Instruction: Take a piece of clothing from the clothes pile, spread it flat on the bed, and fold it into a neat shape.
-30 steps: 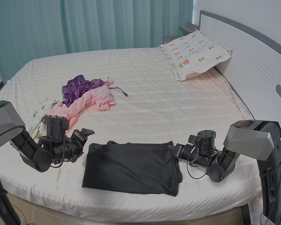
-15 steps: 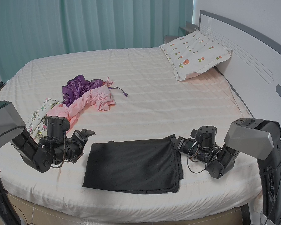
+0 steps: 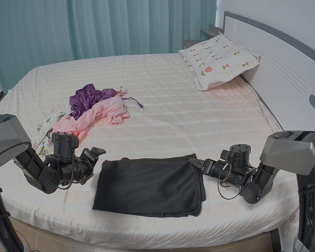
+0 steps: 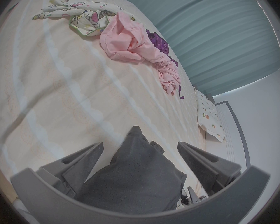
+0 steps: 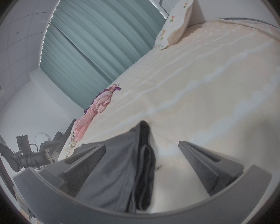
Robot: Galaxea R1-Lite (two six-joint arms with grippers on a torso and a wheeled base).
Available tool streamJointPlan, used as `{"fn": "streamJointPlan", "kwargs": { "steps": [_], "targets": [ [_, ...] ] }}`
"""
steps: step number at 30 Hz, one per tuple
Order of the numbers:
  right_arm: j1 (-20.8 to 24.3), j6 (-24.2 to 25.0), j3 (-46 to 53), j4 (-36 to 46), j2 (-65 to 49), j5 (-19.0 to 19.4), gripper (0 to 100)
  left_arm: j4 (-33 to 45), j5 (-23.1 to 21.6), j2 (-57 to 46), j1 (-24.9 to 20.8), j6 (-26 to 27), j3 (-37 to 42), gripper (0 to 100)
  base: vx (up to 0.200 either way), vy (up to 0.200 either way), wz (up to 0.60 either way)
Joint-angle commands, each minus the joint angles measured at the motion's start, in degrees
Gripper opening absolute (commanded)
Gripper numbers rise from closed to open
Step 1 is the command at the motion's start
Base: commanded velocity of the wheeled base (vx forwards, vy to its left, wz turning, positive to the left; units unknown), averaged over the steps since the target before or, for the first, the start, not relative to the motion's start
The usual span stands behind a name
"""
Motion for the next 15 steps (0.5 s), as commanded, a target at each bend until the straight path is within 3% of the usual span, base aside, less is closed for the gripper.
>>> {"fn": "streamJointPlan", "kwargs": {
  "steps": [1, 5, 15],
  "targets": [
    [-0.1, 0.0, 8.8, -0.7, -6.2, 1.6, 100, 0.0, -0.1, 0.4, 0.0, 0.0, 0.6, 100, 0.0, 0.0, 0.0],
    [1.3, 0.2, 17.7, -0.7, -11.9, 5.2, 100, 0.0, 0.0, 0.5, 0.0, 0.0, 1.1, 100, 0.0, 0.0, 0.0],
    [6.6, 1.9, 23.8, -0.7, -13.1, 5.6, 100, 0.0, 0.1, 0.2, 0.0, 0.0, 1.4, 100, 0.0, 0.0, 0.0]
  ]
}}
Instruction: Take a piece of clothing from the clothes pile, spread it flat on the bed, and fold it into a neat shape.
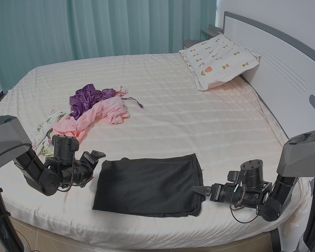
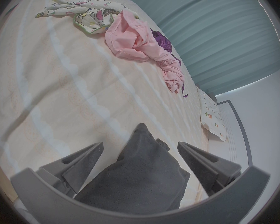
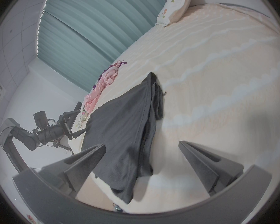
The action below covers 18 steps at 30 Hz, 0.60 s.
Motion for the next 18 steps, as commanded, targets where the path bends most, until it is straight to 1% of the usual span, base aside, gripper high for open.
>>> {"fn": "streamJointPlan", "kwargs": {
  "steps": [1, 5, 6, 10, 18],
  "targets": [
    [3.1, 2.0, 2.0, -0.1, -1.8, 0.1, 100, 0.0, 0.0, -0.1, 0.0, 0.0, 0.1, 100, 0.0, 0.0, 0.0],
    [5.4, 2.9, 1.9, -0.1, 0.7, -0.2, 100, 0.0, 0.0, -0.1, 0.1, 0.0, 0.1, 100, 0.0, 0.0, 0.0],
    [5.9, 2.9, 1.8, -0.1, 1.2, -0.3, 0, 0.0, 0.0, -0.1, 0.1, 0.0, 0.1, 100, 0.0, 0.0, 0.0],
    [6.6, 2.9, 2.1, 0.1, 1.0, -0.4, 0, 0.0, -0.1, -0.1, 0.1, 0.0, 0.2, 100, 0.0, 0.0, 0.0],
    [6.4, 3.0, 5.6, -0.1, -0.2, -0.5, 0, 0.1, -0.1, 0.0, 0.0, 0.0, 0.2, 100, 0.0, 0.0, 0.0]
  ]
}}
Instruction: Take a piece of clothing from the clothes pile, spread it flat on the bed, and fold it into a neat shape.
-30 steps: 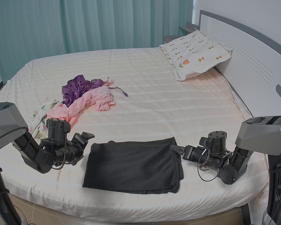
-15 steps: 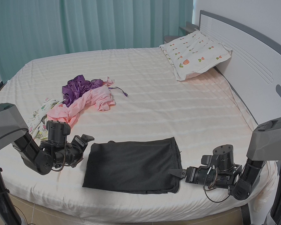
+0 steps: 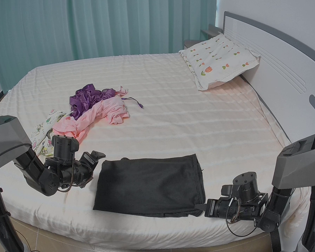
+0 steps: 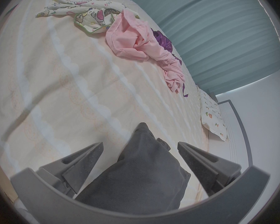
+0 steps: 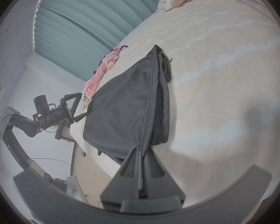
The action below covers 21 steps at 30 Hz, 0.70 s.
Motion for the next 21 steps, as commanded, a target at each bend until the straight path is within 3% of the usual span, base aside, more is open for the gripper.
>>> {"fn": "streamJointPlan", "kwargs": {
  "steps": [1, 15, 16, 21],
  "targets": [
    [0.0, 0.0, 1.3, -0.1, -0.7, 0.0, 0, 0.0, 0.0, 0.1, 0.0, -0.1, 0.0, 100, 0.0, 0.0, 0.0],
    [0.2, 0.0, 3.4, -0.1, -1.9, -0.4, 0, 0.2, 0.0, -0.2, 0.0, -0.1, 0.1, 100, 0.0, 0.0, 0.0],
    [0.2, 0.0, 3.4, -0.1, -1.9, -0.5, 100, 0.2, 0.0, -0.2, 0.0, -0.1, 0.1, 100, 0.0, 0.0, 0.0],
    [0.1, -0.1, 3.6, -0.1, -2.9, -2.8, 100, -0.3, 0.0, -0.4, -0.1, 0.2, 1.2, 100, 0.0, 0.0, 0.0]
  ]
}}
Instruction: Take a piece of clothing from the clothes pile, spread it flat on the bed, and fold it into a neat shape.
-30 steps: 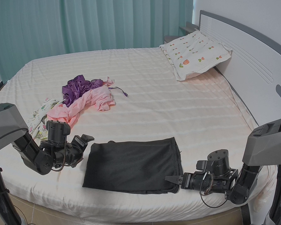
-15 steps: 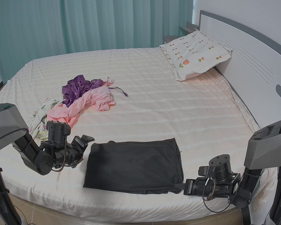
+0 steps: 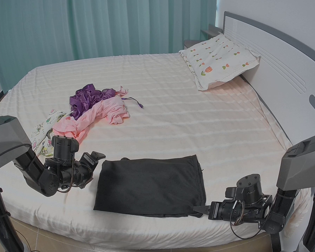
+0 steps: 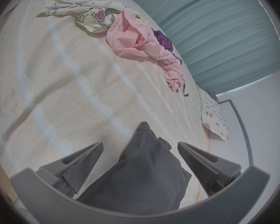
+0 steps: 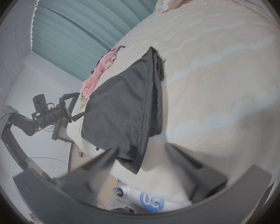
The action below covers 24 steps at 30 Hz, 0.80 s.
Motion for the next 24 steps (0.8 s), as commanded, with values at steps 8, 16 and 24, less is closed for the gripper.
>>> {"fn": "streamJointPlan", "kwargs": {
  "steps": [8, 16, 24],
  "targets": [
    [-4.0, -0.9, -1.2, 0.8, -8.6, -10.4, 100, 0.2, -0.1, -11.6, -0.6, 1.7, 0.9, 100, 0.0, 0.0, 0.0],
    [-7.2, -4.5, -1.9, 7.3, -24.4, -15.5, 100, 1.0, 0.4, -27.8, -0.7, 11.3, 8.6, 100, 0.0, 0.0, 0.0],
    [-8.0, -10.1, -0.9, 15.9, -40.3, -21.6, 100, 4.2, 1.9, -44.0, -0.8, 20.2, 16.0, 100, 0.0, 0.0, 0.0]
  ]
}}
